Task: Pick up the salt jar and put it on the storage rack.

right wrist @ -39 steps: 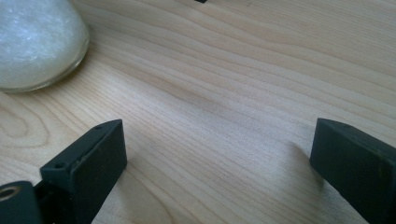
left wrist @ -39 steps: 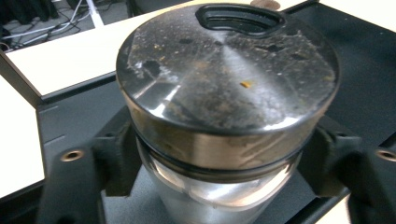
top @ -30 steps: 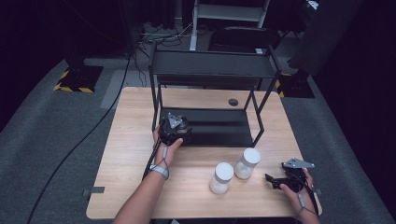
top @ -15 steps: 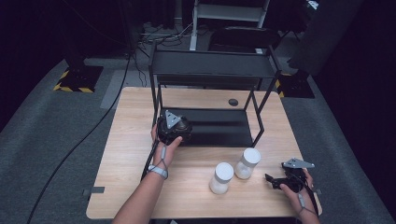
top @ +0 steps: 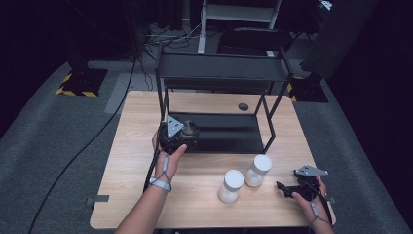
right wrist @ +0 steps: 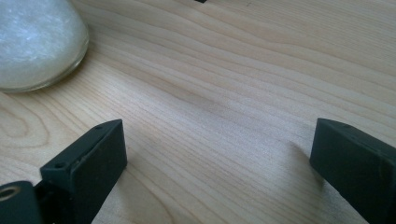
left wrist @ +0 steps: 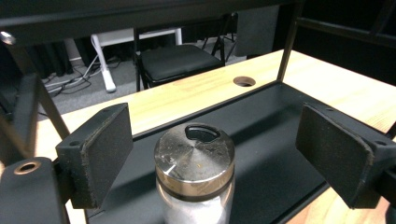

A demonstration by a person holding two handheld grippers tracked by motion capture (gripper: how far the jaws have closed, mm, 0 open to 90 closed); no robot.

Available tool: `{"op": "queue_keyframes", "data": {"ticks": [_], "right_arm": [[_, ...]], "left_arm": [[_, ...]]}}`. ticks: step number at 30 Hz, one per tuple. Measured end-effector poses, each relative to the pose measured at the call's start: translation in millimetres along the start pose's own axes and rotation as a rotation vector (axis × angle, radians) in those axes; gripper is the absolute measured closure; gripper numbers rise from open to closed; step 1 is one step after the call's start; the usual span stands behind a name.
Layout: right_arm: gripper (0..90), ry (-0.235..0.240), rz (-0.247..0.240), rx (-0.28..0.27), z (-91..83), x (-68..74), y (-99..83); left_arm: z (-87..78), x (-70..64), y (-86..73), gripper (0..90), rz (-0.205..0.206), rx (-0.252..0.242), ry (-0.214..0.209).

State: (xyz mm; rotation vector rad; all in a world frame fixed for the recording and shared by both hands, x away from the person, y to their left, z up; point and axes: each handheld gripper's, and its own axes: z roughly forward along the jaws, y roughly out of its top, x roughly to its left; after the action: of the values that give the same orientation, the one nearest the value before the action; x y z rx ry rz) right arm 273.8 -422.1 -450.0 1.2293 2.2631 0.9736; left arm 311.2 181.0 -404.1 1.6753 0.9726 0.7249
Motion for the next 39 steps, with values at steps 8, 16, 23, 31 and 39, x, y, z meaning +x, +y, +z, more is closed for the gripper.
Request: {"op": "queue_keyframes", "data": {"ticks": [8, 16, 23, 31, 39], "right_arm": [[3.6, 0.000, 0.000, 0.000, 0.0, 0.0, 0.0], [3.6, 0.000, 0.000, 0.000, 0.0, 0.0, 0.0], [3.6, 0.000, 0.000, 0.000, 0.0, 0.0, 0.0], [3.6, 0.000, 0.000, 0.000, 0.0, 0.0, 0.0], [3.5, 0.000, 0.001, 0.000, 0.0, 0.0, 0.1]], "left_arm": [[-26.7, -0.8, 0.7, 10.6, 0.004, -0.016, 0.012], [-52.8, -2.4, -2.0, 10.5, 0.017, -0.008, 0.025], [-72.6, -3.2, -5.5, 10.5, 0.018, -0.009, 0.035], [-94.5, -2.4, -10.5, 10.5, 0.020, -0.005, 0.050], [-111.6, 0.3, -16.8, 10.4, 0.017, 0.002, 0.058]]}}
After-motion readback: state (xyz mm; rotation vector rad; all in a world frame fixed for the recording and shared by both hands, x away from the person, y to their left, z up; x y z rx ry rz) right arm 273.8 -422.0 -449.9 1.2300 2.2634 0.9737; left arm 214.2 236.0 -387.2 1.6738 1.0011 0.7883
